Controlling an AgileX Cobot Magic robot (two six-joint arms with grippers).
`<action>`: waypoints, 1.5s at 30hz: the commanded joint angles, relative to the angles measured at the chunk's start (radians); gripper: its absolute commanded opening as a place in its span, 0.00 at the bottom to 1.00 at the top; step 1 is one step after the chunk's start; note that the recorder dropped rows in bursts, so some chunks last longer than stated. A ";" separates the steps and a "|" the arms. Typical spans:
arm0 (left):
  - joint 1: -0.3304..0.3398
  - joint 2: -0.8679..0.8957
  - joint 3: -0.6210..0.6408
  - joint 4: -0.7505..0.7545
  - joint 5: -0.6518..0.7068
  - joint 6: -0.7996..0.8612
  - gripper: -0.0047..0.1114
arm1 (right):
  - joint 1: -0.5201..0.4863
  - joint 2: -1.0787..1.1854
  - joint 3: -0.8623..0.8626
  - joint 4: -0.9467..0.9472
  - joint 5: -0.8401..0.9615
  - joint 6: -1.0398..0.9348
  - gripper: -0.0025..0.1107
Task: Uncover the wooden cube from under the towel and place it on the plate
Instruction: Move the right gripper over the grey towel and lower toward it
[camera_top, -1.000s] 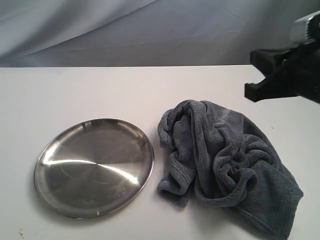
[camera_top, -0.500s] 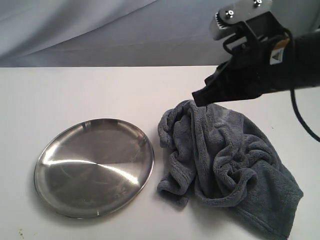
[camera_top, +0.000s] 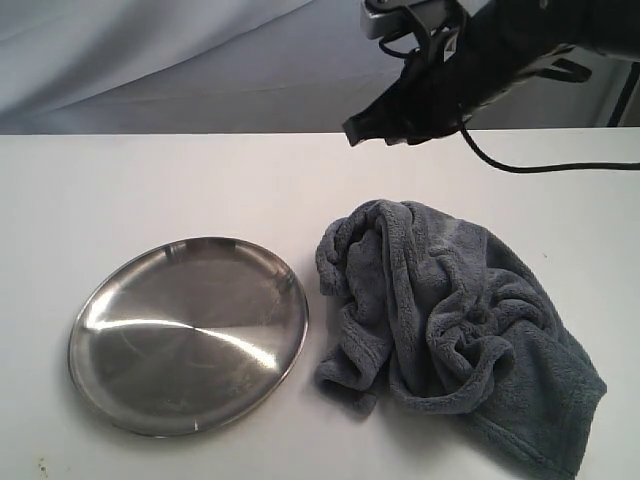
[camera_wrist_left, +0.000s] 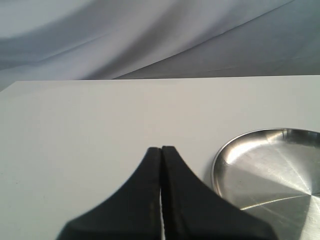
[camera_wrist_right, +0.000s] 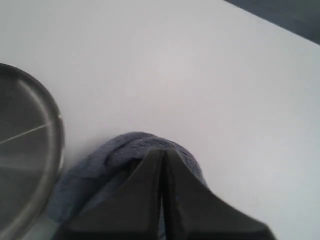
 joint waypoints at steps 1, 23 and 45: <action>0.002 -0.004 0.004 -0.002 -0.011 -0.004 0.04 | -0.076 0.054 -0.011 -0.014 0.044 -0.005 0.02; 0.002 -0.004 0.004 -0.002 -0.011 -0.004 0.04 | -0.141 0.044 0.152 0.656 0.428 -0.801 0.02; 0.002 -0.004 0.004 -0.002 -0.011 -0.004 0.04 | -0.105 0.044 0.152 0.744 -0.229 -0.949 0.02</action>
